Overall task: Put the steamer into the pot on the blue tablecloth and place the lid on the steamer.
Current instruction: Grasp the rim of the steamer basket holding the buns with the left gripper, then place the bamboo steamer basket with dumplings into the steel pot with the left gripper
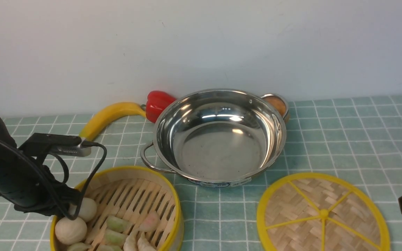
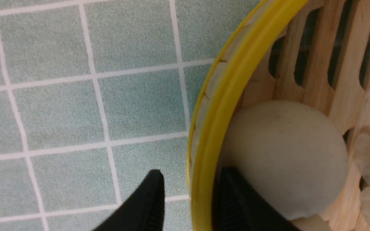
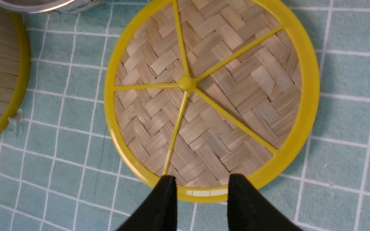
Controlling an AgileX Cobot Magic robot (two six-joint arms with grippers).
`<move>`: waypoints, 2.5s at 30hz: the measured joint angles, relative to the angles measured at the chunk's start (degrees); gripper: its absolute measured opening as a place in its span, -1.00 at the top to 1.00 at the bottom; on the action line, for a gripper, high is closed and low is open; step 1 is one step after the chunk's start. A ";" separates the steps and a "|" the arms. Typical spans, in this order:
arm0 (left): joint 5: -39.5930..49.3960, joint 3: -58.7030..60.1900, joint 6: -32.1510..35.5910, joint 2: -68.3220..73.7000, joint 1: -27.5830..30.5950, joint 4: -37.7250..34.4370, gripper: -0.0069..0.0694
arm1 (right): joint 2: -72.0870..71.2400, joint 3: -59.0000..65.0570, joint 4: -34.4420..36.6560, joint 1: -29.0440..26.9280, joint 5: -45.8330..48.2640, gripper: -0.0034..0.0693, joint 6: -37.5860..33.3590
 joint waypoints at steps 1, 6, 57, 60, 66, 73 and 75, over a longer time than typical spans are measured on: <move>-0.26 -0.04 0.00 0.36 0.00 0.00 0.28 | 0.00 0.00 0.00 0.00 0.00 0.24 0.00; -0.88 -0.04 0.00 1.54 0.00 -0.05 0.41 | 0.00 0.00 0.00 0.00 0.18 0.24 0.00; 27.62 -53.74 -4.43 10.66 -11.11 -1.23 0.72 | 0.00 -0.17 0.11 0.00 2.50 0.24 -0.04; 27.66 -61.21 -5.93 16.83 -14.67 -1.29 0.72 | 0.00 -0.17 0.11 0.00 2.56 0.24 -0.04; 27.66 -74.36 -8.71 29.26 -20.01 -1.10 0.72 | 0.00 -0.17 0.44 0.00 3.13 0.24 -0.04; 27.66 -77.07 -9.99 35.67 -21.66 -0.03 0.72 | 0.00 -0.17 1.83 0.00 3.39 0.24 -0.04; 27.66 -77.07 -10.04 37.50 -21.71 0.40 0.72 | 0.00 -0.17 2.33 0.00 3.53 0.24 -0.04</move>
